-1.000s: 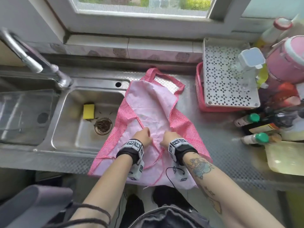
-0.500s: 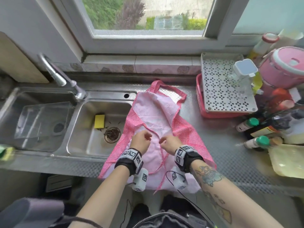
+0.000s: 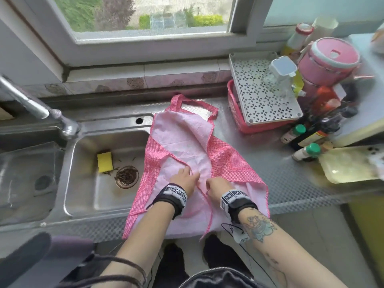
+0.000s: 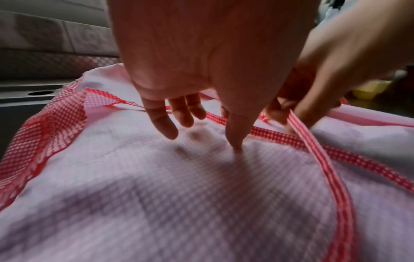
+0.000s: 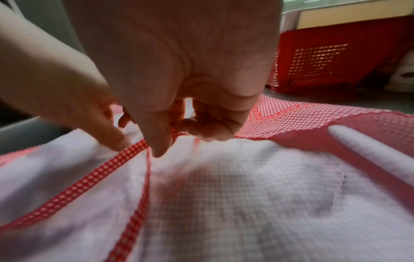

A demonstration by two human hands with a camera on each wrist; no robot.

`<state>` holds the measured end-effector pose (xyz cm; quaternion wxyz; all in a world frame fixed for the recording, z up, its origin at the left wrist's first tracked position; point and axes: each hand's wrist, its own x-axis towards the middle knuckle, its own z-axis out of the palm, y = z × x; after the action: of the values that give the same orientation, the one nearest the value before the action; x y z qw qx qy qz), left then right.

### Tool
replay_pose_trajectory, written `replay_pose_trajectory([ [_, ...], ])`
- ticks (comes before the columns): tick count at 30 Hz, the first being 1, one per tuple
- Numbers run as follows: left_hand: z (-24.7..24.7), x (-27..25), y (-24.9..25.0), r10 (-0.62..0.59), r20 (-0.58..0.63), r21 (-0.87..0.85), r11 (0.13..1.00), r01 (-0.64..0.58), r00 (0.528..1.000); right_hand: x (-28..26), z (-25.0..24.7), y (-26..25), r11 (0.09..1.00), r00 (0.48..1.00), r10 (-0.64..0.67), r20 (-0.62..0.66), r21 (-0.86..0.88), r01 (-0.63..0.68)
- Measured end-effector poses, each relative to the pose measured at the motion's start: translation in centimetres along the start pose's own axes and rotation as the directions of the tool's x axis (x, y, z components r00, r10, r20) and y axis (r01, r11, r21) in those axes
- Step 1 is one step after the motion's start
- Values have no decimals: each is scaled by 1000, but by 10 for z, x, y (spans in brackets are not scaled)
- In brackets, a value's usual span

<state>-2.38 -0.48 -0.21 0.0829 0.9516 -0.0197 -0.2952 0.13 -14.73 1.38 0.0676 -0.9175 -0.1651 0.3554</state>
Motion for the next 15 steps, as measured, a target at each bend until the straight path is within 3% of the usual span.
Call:
replay_pose_trajectory([
  [4, -5, -6, -7, 100, -73, 86, 992, -94, 992, -8, -17, -1, 923, 983, 146, -115, 373, -93],
  [7, -21, -17, -8, 107, -130, -69, 991, -117, 986, -7, -36, 3, 792, 949, 275, -157, 596, -131],
  [10, -40, -24, -15, 24, -85, -313, 949, -49, 996, -9, -58, -4, 750, 939, 278, -201, 656, -82],
  [12, -49, -28, -17, 4, -81, -431, 902, -39, 997, -14, -67, -17, 724, 948, 227, -224, 689, -11],
  [15, -61, -30, -19, -64, -137, -583, 812, -28, 989, -22, -71, -34, 830, 983, -18, -180, 546, 116],
])
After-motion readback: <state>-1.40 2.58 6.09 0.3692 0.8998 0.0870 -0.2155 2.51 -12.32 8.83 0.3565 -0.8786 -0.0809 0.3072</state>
